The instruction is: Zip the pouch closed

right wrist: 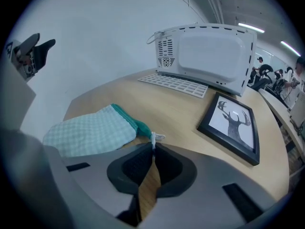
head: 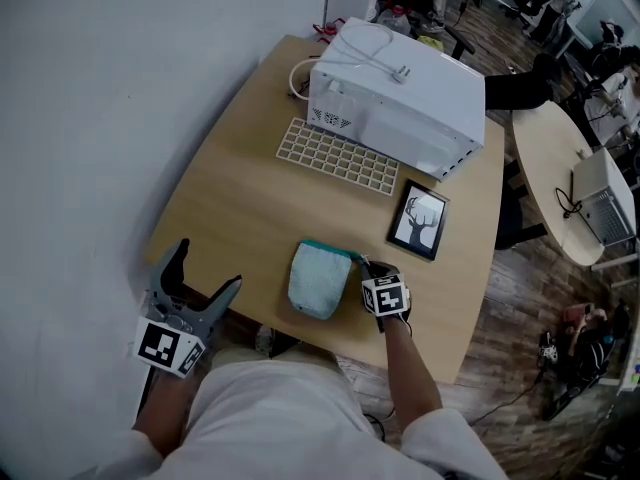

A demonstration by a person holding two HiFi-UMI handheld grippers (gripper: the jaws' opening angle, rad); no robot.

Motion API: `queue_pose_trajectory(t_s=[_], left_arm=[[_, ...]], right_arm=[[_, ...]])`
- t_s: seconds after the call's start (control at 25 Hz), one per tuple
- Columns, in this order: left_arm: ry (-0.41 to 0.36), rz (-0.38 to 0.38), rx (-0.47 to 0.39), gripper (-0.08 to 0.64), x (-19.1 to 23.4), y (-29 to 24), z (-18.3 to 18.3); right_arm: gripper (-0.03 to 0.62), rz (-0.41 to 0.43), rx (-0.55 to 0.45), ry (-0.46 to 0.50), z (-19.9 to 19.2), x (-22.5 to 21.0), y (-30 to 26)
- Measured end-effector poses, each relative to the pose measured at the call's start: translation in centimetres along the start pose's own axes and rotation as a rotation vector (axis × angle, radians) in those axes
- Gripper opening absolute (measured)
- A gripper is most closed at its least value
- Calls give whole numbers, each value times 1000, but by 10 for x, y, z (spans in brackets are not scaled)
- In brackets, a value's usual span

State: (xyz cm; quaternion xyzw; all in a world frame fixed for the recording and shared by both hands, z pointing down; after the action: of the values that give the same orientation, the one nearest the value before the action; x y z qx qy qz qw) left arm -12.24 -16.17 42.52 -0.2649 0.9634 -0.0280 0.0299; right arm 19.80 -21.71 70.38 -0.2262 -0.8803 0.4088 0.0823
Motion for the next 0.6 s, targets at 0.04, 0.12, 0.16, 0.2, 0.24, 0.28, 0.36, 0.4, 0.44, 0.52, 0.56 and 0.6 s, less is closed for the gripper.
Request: queue_pose_trajectory(t_s=[0.04, 0.12, 0.16, 0.2, 0.24, 0.28, 0.36, 0.4, 0.44, 0.52, 0.56, 0.6], left_arm=[[5, -4, -1, 431, -1, -1, 0], [18, -20, -2, 431, -3, -3, -1], [28, -33, -1, 430, -4, -5, -2], [39, -48, -1, 429, -6, -7, -2], [50, -66, -3, 422, -8, -9, -2], [59, -86, -7, 414, -9, -12, -2], [69, -130, -16, 407, -14, -19, -2], [74, -153, -22, 405, -17, -22, -2], [78, -176, -27, 402, -19, -25, -2], [89, -225, -38, 399, -25, -31, -2], [96, -253, -42, 396, -28, -34, -2], [103, -282, -46, 393, -32, -37, -1]], right_arm=[[19, -7, -11, 24, 3, 0, 3], [18, -29, -44, 93, 12, 2, 14], [18, -38, -63, 141, 20, 4, 20], [18, -47, -83, 195, 28, 8, 27], [17, -56, -102, 249, 36, 12, 35], [18, -66, -123, 296, 44, 16, 43], [18, -85, -170, 369, 61, 23, 60], [18, -95, -195, 402, 70, 27, 69], [18, -105, -220, 433, 78, 31, 77], [18, -125, -273, 480, 93, 39, 95], [18, -134, -300, 502, 100, 43, 104], [18, -142, -325, 526, 107, 48, 114]])
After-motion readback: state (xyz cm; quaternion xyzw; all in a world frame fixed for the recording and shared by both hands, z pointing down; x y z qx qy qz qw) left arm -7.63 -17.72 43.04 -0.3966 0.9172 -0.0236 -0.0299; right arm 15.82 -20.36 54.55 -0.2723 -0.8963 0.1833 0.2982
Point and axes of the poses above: the fingertips, and each gripper's own axes: y backward along the fingers, x to its left, z out of its top, the point moved 2 cm from there along y, backward along the fingers, and after that the axes turned 4 degrees about -x, right-handed, at the moved point
